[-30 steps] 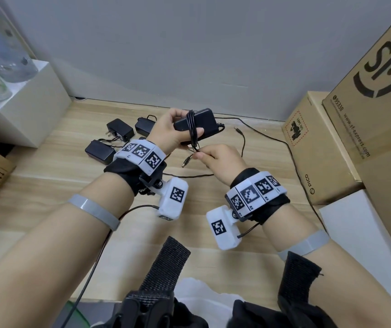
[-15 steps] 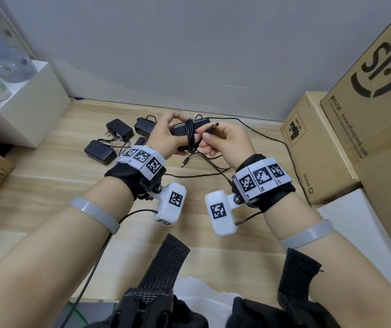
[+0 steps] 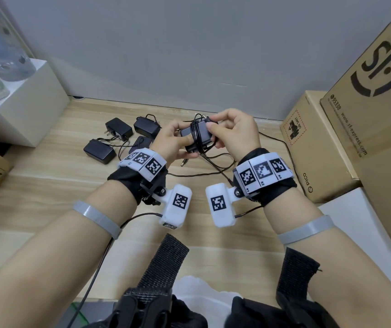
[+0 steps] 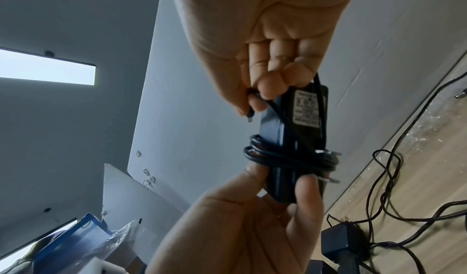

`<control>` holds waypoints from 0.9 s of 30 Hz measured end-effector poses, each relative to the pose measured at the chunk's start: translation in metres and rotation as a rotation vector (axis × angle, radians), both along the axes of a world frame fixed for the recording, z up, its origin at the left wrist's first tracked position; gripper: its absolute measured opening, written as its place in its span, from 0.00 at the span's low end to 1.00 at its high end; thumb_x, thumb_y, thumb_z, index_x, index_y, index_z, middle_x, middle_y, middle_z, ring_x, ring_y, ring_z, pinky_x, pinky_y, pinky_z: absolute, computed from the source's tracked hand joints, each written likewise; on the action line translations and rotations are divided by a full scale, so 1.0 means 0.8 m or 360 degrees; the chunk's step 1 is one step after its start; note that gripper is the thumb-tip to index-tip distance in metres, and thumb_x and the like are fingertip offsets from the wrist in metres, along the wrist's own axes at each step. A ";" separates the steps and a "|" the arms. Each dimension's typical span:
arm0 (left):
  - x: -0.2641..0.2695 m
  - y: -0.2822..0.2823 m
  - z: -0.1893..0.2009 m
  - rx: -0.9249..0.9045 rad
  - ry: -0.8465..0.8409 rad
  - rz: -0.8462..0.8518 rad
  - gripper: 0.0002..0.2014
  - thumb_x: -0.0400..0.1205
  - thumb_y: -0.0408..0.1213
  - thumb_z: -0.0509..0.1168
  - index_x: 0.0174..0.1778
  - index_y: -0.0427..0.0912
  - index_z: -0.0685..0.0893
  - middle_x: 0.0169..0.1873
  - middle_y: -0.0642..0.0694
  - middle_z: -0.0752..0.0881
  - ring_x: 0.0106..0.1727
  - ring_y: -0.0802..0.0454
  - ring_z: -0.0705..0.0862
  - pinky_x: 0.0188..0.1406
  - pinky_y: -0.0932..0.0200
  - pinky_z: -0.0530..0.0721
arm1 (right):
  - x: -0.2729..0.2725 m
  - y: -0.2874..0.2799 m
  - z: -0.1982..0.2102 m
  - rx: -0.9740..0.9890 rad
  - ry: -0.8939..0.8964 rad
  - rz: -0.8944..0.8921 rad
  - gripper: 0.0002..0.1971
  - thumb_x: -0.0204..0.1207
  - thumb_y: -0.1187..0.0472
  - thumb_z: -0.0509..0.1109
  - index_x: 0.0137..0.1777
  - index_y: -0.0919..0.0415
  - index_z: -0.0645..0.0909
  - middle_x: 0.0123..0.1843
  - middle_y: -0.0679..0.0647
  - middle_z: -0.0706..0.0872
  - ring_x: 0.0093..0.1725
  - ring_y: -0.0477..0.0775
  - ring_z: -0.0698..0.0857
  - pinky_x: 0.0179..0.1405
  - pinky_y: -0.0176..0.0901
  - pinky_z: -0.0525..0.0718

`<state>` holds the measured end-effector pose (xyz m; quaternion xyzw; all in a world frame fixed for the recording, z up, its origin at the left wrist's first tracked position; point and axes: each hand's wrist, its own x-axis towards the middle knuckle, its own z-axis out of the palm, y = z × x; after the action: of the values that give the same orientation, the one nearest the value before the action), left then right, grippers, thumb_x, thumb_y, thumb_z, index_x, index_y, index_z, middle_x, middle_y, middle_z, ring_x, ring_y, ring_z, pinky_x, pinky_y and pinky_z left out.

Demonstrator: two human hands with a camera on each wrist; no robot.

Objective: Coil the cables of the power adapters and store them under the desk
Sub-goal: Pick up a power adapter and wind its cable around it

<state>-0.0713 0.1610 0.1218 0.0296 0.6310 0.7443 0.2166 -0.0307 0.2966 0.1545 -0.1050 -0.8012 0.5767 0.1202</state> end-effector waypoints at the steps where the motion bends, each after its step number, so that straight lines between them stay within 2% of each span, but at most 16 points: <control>1: 0.000 0.001 -0.001 0.0010 -0.0017 0.0002 0.10 0.80 0.21 0.61 0.50 0.40 0.76 0.39 0.44 0.77 0.39 0.47 0.84 0.28 0.61 0.88 | -0.001 0.001 0.001 0.0025 -0.0021 -0.0007 0.09 0.71 0.68 0.72 0.35 0.53 0.80 0.24 0.53 0.82 0.21 0.51 0.77 0.27 0.41 0.78; 4: 0.001 0.003 -0.003 0.0007 -0.0024 -0.0006 0.11 0.80 0.20 0.60 0.52 0.39 0.74 0.40 0.44 0.77 0.39 0.47 0.84 0.29 0.60 0.89 | -0.004 0.005 0.002 0.0085 -0.0105 0.0007 0.09 0.69 0.68 0.72 0.32 0.53 0.83 0.24 0.53 0.82 0.23 0.52 0.78 0.27 0.40 0.79; 7: 0.001 0.004 -0.005 -0.0003 -0.0006 -0.0025 0.11 0.80 0.21 0.61 0.48 0.42 0.75 0.41 0.43 0.78 0.39 0.46 0.84 0.29 0.60 0.88 | -0.005 0.007 0.001 0.0148 -0.0170 0.0065 0.10 0.67 0.68 0.73 0.31 0.52 0.84 0.23 0.53 0.82 0.24 0.52 0.78 0.26 0.38 0.78; 10: 0.001 0.004 -0.008 -0.0017 0.0040 -0.0037 0.11 0.80 0.21 0.62 0.47 0.43 0.75 0.41 0.43 0.79 0.39 0.46 0.84 0.29 0.61 0.88 | -0.005 0.011 0.001 0.0176 -0.0232 0.0165 0.08 0.69 0.67 0.74 0.34 0.53 0.86 0.26 0.53 0.83 0.23 0.50 0.78 0.26 0.34 0.77; 12: 0.001 0.003 -0.010 -0.0043 0.0076 -0.0056 0.10 0.79 0.22 0.63 0.51 0.40 0.75 0.42 0.43 0.80 0.40 0.47 0.84 0.29 0.61 0.88 | -0.005 0.013 0.001 0.0199 -0.0287 0.0242 0.06 0.70 0.67 0.74 0.38 0.55 0.86 0.26 0.52 0.83 0.22 0.48 0.77 0.25 0.32 0.76; 16: 0.002 0.003 -0.011 -0.0104 0.0170 -0.0096 0.13 0.80 0.23 0.63 0.58 0.37 0.73 0.43 0.42 0.80 0.42 0.48 0.83 0.30 0.61 0.88 | -0.005 0.012 -0.004 0.0302 -0.0322 0.0264 0.07 0.71 0.67 0.74 0.37 0.54 0.83 0.25 0.52 0.82 0.19 0.45 0.78 0.30 0.39 0.82; 21: 0.004 0.005 -0.009 -0.0169 0.0230 -0.0141 0.14 0.81 0.23 0.61 0.63 0.33 0.73 0.43 0.43 0.80 0.41 0.50 0.83 0.30 0.64 0.88 | -0.006 0.009 -0.005 0.0475 -0.0285 0.0276 0.12 0.72 0.66 0.73 0.32 0.51 0.78 0.24 0.51 0.82 0.18 0.42 0.79 0.31 0.36 0.81; 25: 0.003 0.005 -0.006 -0.0227 0.0250 -0.0146 0.15 0.82 0.22 0.59 0.65 0.33 0.72 0.44 0.42 0.80 0.42 0.49 0.83 0.31 0.63 0.88 | -0.007 0.002 -0.007 0.0470 -0.0253 0.0256 0.08 0.74 0.63 0.71 0.36 0.54 0.77 0.24 0.52 0.81 0.23 0.50 0.82 0.38 0.50 0.86; 27: 0.001 0.006 -0.006 -0.0326 0.0311 -0.0179 0.18 0.81 0.21 0.59 0.67 0.33 0.72 0.50 0.39 0.79 0.47 0.45 0.83 0.33 0.62 0.89 | -0.007 -0.002 -0.007 0.0559 -0.0279 0.0235 0.11 0.71 0.57 0.74 0.43 0.53 0.72 0.28 0.49 0.80 0.29 0.54 0.84 0.38 0.50 0.84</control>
<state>-0.0703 0.1658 0.1172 0.1151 0.7190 0.6564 0.1974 -0.0365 0.2950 0.1490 -0.0732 -0.9024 0.4240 0.0238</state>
